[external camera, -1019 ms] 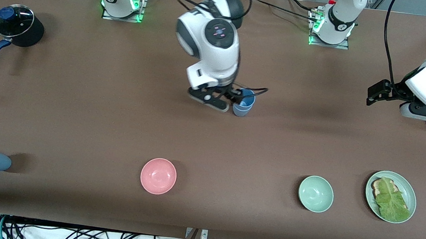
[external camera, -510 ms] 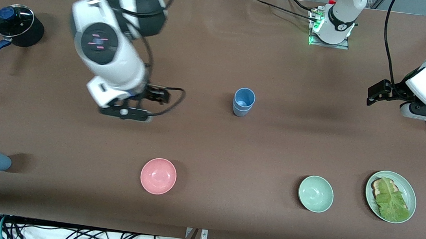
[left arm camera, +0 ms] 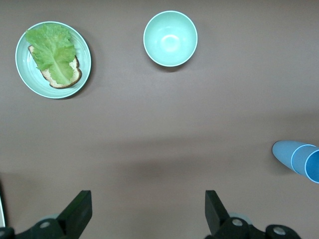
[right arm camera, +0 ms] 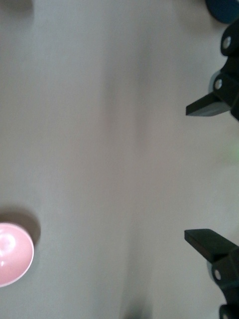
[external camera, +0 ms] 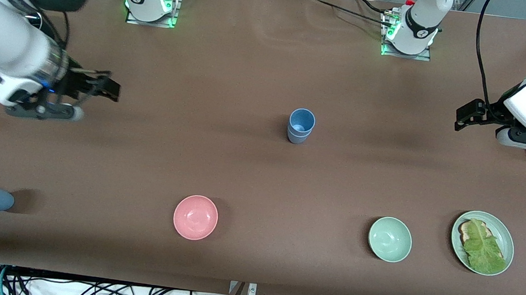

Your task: Stack blue cups with both arms

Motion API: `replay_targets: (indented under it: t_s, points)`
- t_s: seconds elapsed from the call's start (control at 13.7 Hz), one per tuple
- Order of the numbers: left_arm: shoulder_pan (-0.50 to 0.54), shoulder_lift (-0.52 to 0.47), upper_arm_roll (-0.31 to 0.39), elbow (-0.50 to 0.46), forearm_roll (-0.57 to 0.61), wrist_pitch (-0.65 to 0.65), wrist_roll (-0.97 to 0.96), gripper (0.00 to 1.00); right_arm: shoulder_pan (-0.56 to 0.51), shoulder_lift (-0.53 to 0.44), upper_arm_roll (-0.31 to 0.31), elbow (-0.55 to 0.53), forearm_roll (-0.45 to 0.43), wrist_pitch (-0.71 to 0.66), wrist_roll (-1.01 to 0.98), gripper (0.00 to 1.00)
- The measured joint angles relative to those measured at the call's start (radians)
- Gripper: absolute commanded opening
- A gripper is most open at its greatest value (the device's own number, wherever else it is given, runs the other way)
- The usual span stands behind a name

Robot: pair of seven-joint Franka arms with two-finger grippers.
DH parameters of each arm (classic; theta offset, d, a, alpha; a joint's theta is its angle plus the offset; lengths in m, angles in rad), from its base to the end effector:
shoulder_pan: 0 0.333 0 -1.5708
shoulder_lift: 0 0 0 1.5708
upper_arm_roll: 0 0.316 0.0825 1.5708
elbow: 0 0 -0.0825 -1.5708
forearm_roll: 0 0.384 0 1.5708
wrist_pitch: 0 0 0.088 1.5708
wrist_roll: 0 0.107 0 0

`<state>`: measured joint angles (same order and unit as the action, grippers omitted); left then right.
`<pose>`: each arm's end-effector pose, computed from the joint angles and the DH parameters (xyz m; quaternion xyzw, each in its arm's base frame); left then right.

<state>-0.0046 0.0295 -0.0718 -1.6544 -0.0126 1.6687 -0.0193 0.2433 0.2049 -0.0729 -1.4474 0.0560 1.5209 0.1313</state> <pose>0.5673 -0.0441 0.5768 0.9996 -0.0279 -0.0079 0.0069 0.5970 0.1134 0.5593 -0.9975 -0.0193 0.0677 0.0105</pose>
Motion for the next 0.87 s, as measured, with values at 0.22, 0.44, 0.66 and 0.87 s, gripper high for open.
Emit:
replay_targets:
  t_s: [0.22, 0.44, 0.66, 0.87]
  points:
    - [0.0, 0.0, 0.0, 0.0, 0.0, 0.0, 0.0, 1.0, -0.16, -0.093, 0.141, -0.071, -0.047, 0.002, -0.029, 1.0]
    - [0.0, 0.0, 0.0, 0.0, 0.0, 0.0, 0.0, 1.0, -0.194, -0.125, 0.187, -0.083, -0.069, 0.003, -0.029, 1.0]
    - [0.0, 0.0, 0.0, 0.0, 0.0, 0.0, 0.0, 1.0, -0.204, -0.121, 0.187, -0.081, -0.069, 0.004, -0.029, 1.0]
    - [0.0, 0.0, 0.0, 0.0, 0.0, 0.0, 0.0, 1.0, -0.205, -0.119, 0.189, -0.081, -0.069, 0.004, -0.029, 1.0]
